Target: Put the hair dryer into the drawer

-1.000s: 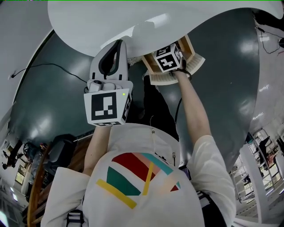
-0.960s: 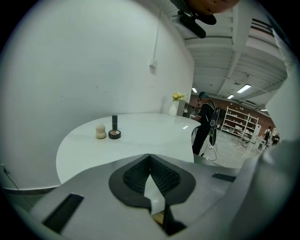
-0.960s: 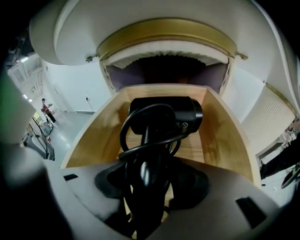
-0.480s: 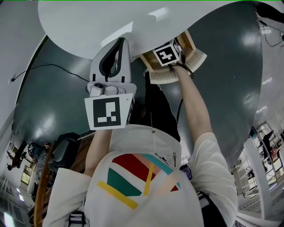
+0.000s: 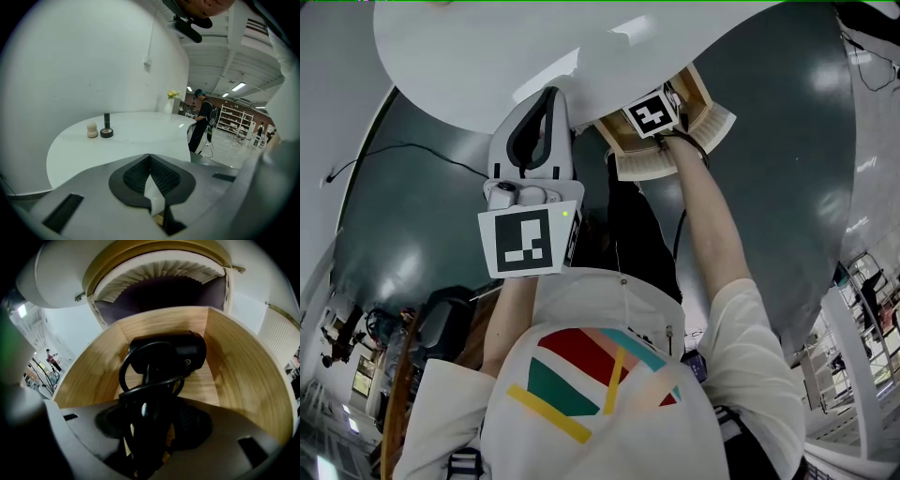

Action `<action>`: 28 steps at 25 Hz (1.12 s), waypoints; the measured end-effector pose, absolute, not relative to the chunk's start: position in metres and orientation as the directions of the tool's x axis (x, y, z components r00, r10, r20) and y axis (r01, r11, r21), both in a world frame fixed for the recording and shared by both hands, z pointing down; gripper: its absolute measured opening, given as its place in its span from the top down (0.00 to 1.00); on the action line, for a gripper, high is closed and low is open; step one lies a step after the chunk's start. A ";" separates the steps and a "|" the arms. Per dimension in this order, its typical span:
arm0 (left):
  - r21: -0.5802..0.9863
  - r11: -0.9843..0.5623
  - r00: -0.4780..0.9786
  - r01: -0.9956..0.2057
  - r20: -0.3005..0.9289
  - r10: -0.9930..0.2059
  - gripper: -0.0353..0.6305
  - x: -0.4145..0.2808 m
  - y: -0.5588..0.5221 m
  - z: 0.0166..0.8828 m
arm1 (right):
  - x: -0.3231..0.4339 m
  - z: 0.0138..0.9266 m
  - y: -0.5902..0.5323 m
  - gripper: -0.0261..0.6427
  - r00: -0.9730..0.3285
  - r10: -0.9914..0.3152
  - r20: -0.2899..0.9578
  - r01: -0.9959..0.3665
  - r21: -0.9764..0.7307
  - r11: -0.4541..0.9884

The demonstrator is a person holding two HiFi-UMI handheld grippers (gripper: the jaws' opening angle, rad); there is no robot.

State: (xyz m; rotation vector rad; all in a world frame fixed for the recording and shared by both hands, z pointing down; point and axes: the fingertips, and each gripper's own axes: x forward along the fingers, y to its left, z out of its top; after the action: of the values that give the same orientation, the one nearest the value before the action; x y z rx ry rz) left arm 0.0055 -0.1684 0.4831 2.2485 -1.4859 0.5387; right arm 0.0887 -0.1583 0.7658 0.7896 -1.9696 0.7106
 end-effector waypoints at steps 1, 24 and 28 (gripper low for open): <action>0.110 -0.363 0.365 -0.925 0.516 -0.775 0.92 0.005 -0.167 0.483 | 0.088 0.767 -0.158 0.63 -0.418 -0.252 0.873 -0.752 -0.177 0.634; 0.114 -0.376 0.385 -0.920 0.454 -0.804 0.92 0.028 -0.172 0.453 | 0.099 0.729 -0.164 0.52 -0.461 -0.314 0.830 -0.773 -0.202 0.601; 0.096 -0.392 0.394 -0.915 0.421 -0.817 0.92 0.031 -0.174 0.432 | 0.104 0.714 -0.165 0.52 -0.428 -0.338 0.838 -0.775 -0.148 0.615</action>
State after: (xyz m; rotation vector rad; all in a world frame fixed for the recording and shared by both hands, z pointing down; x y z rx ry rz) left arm 0.0308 -0.1741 0.4316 2.3440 -1.5102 0.4425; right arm 0.1040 -0.1649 0.7141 0.8753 -2.0206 0.6766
